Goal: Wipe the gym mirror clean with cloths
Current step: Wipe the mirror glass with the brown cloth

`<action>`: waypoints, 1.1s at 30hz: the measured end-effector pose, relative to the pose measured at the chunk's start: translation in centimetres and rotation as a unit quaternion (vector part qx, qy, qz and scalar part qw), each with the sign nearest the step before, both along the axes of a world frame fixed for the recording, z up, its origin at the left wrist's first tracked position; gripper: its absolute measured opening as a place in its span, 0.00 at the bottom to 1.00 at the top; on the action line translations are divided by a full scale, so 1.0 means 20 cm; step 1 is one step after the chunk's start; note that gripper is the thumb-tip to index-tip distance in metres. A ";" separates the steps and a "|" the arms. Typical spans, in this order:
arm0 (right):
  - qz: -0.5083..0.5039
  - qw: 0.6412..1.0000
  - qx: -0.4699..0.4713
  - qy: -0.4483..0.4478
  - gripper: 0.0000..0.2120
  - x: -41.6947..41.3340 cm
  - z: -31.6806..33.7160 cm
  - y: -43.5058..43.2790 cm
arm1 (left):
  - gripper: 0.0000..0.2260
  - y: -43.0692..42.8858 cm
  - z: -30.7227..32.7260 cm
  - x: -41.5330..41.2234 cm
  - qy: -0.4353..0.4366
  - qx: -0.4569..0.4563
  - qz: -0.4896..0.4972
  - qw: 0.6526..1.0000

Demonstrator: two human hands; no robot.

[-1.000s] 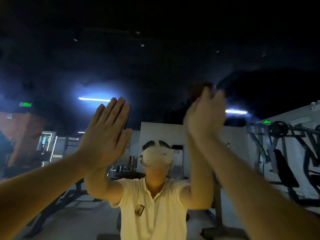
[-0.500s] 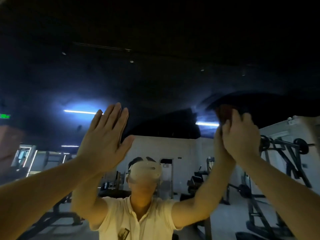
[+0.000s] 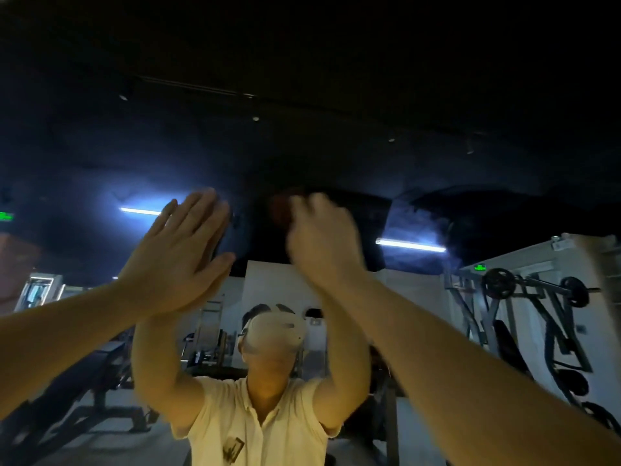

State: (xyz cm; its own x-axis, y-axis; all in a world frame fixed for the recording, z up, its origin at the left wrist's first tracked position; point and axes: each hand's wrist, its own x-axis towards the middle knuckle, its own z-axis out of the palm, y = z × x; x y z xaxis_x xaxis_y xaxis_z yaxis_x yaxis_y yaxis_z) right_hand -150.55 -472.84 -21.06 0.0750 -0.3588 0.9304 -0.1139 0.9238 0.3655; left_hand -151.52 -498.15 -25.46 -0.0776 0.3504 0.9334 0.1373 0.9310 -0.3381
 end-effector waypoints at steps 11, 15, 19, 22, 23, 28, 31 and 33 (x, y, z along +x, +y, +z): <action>0.050 0.900 -0.432 0.018 0.15 -0.03 0.26 0.36 | 0.46 -0.01 0.01 -0.02 -0.031 0.029 0.015 0.999; 0.063 0.954 -0.289 0.038 0.15 -0.04 0.25 -0.26 | 0.45 -0.08 0.03 0.00 -0.064 0.003 -0.052 0.997; 0.084 0.993 -0.078 0.005 0.19 -0.04 -0.06 -0.59 | 0.31 -0.25 0.00 0.05 0.031 0.056 -0.087 0.994; 0.065 0.978 0.191 -0.054 0.25 -0.05 -0.31 -0.51 | 0.34 -0.37 -0.05 0.05 0.022 0.086 -0.034 0.995; 0.045 0.968 0.240 -0.051 0.26 -0.03 -0.33 -0.44 | 0.38 -0.39 -0.07 0.04 -0.005 0.078 -0.014 0.997; 0.021 0.994 -0.102 0.028 0.20 0.01 0.11 -0.08 | 0.44 -0.41 -0.10 0.03 -0.063 0.061 0.041 0.995; 0.044 0.965 -0.260 0.015 0.17 0.00 0.31 -0.24 | 0.43 -0.45 -0.10 0.03 -0.065 0.043 0.046 0.996; 0.056 0.968 -0.246 0.018 0.17 -0.01 0.27 -0.51 | 0.43 -0.46 -0.09 0.02 -0.075 0.033 0.038 0.996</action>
